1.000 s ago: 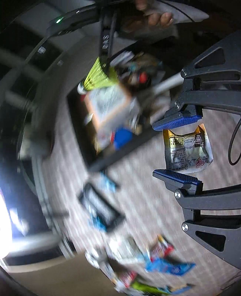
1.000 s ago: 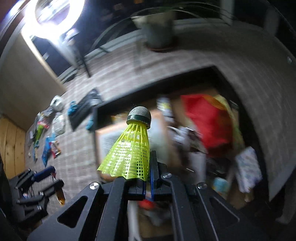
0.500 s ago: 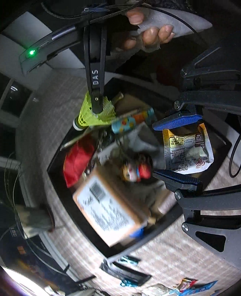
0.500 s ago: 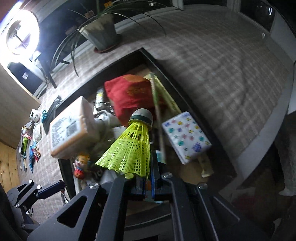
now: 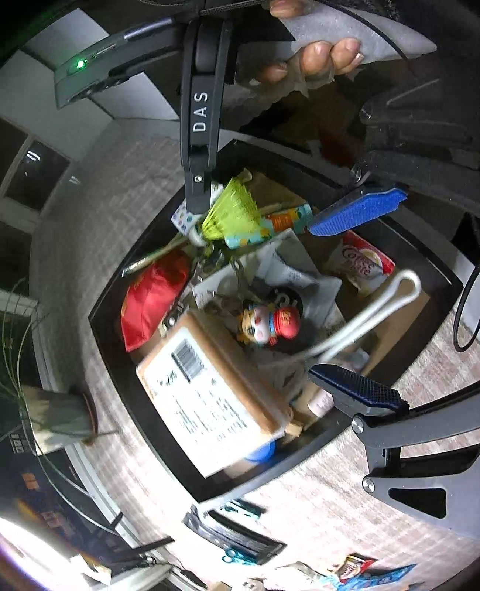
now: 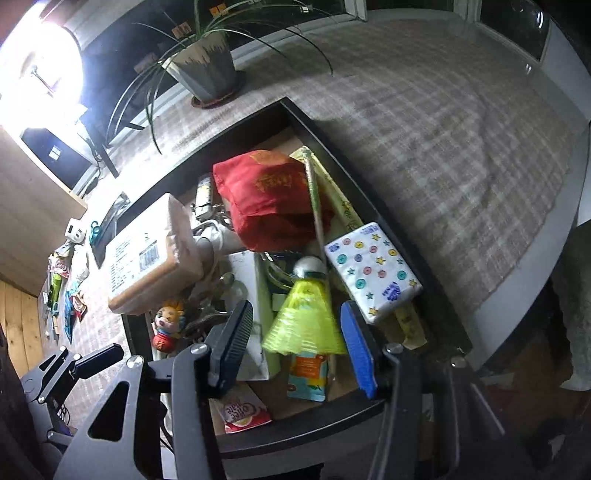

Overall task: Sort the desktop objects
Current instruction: 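Carry packet and shuttlecock into the black box and open both grippers, then move both grippers back over the tablecloth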

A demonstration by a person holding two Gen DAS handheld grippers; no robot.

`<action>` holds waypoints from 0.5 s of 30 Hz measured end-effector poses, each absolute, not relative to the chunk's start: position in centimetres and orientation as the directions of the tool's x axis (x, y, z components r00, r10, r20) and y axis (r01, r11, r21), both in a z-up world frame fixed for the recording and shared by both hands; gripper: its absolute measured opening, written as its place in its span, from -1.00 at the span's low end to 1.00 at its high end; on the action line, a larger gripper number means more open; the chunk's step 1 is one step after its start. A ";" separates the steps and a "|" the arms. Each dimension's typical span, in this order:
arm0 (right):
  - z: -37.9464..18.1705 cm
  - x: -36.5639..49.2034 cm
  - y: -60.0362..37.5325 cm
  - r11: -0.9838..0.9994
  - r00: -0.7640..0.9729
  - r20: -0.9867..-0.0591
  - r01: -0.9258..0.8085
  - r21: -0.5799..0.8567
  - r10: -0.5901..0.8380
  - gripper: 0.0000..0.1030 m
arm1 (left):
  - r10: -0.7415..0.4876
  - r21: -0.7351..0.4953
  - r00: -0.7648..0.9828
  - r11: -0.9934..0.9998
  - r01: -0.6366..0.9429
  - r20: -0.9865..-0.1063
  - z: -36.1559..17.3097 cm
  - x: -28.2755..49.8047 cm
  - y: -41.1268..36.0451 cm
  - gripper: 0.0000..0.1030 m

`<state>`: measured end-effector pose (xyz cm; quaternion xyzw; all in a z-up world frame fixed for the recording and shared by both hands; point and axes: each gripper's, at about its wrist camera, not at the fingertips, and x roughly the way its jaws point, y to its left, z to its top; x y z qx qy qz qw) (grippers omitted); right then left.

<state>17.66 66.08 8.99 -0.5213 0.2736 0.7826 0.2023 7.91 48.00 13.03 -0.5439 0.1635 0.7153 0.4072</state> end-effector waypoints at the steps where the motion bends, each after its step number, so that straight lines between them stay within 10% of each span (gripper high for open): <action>1: 9.1 17.4 65.9 -0.772 -0.377 -0.926 -0.597 0.219 0.029 -0.04 | 0.405 -0.206 -0.085 -0.623 -0.755 -0.910 13.1 7.7 47.7 0.35; 15: 9.6 11.7 59.8 -0.844 -0.389 -0.920 -0.481 0.239 -0.039 -0.04 | 0.358 -0.177 -0.176 -0.759 -0.626 -0.917 12.7 3.0 39.2 0.34</action>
